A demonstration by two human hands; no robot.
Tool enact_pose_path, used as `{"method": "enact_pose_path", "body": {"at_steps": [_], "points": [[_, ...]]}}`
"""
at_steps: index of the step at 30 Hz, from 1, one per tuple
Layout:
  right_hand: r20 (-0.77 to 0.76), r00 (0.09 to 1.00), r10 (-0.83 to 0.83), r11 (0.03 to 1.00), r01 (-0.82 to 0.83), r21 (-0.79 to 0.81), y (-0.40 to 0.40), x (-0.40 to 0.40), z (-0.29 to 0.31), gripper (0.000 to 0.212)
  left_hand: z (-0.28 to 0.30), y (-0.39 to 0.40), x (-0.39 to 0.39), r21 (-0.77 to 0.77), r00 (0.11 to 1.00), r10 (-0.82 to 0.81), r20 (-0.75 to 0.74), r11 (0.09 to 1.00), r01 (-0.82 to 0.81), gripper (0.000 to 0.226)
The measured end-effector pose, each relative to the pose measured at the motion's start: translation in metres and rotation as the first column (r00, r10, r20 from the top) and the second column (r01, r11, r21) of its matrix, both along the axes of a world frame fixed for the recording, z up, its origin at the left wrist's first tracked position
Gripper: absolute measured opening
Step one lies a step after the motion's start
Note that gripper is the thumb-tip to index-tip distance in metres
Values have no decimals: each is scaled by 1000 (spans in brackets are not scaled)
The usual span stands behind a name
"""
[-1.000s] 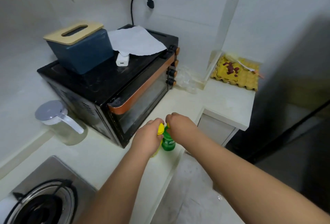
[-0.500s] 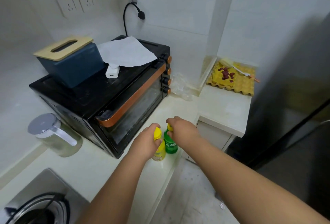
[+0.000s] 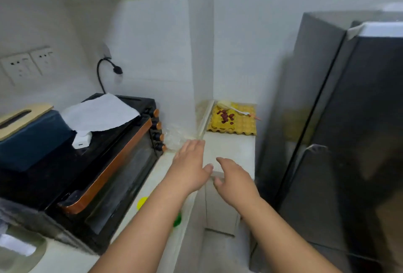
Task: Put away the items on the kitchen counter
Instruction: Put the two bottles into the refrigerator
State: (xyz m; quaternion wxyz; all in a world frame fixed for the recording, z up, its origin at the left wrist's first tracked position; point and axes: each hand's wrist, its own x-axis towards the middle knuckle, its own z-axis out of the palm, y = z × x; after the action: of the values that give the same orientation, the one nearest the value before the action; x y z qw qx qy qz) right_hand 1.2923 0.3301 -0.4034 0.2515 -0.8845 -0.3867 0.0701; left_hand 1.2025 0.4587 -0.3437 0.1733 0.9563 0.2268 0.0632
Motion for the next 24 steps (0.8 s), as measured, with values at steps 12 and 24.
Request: {"method": "enact_pose_path", "body": {"at_steps": [12, 24], "points": [[136, 867, -480, 820, 389, 419, -164, 59, 37, 42, 33, -174, 174, -613, 925, -120, 360, 717, 331, 47], [116, 889, -443, 879, 404, 255, -167, 40, 18, 87, 34, -171, 177, -794, 943, -38, 331, 528, 300, 68]]}}
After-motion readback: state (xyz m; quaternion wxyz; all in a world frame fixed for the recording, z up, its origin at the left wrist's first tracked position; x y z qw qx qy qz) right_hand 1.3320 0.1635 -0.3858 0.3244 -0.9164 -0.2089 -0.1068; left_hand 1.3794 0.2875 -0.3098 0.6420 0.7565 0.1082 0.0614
